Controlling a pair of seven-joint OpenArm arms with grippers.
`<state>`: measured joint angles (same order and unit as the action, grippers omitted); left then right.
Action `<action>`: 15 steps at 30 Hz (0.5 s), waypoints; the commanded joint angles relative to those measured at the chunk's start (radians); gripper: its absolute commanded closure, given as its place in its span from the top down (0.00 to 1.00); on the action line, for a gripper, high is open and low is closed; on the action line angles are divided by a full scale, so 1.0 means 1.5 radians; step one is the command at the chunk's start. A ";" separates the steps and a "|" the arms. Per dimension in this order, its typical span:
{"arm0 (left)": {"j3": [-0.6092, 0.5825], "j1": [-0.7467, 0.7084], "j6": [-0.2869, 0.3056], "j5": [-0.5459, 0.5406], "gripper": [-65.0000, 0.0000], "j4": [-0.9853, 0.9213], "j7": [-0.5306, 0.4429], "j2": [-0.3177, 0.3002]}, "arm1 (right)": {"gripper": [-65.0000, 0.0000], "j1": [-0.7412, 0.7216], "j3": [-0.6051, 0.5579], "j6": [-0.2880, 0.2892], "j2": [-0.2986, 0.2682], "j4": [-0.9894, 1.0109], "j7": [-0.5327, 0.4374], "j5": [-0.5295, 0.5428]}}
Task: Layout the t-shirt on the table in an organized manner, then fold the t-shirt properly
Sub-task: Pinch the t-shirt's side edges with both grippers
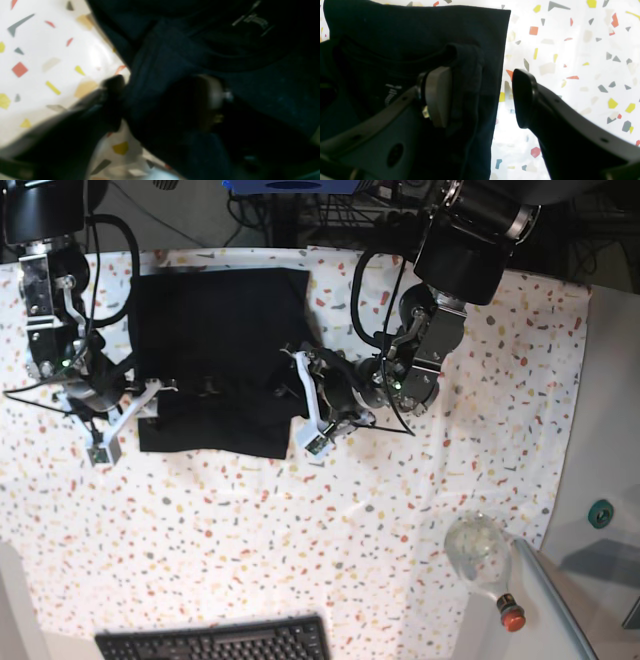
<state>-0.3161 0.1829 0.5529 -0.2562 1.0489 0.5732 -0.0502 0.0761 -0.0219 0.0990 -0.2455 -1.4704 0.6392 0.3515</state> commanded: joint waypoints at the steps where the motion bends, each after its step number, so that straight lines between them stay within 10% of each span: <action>1: 0.000 0.013 0.004 -0.009 0.42 0.009 -0.008 0.003 | 0.55 -0.009 0.003 0.004 -0.006 -0.009 -0.012 0.003; 8: 0.000 0.014 0.004 -0.009 0.01 0.009 -0.008 0.003 | 0.35 -0.011 0.003 0.005 -0.004 -0.008 -0.012 0.006; 15: 0.000 0.014 0.004 -0.009 0.00 0.010 -0.008 0.004 | 0.39 -0.014 0.004 0.005 -0.003 0.017 -0.012 0.008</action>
<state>-0.3161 0.1829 0.5537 -0.2592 1.0489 0.5762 -0.0502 0.0700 -0.0216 0.0994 -0.2428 -1.4300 0.6376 0.3588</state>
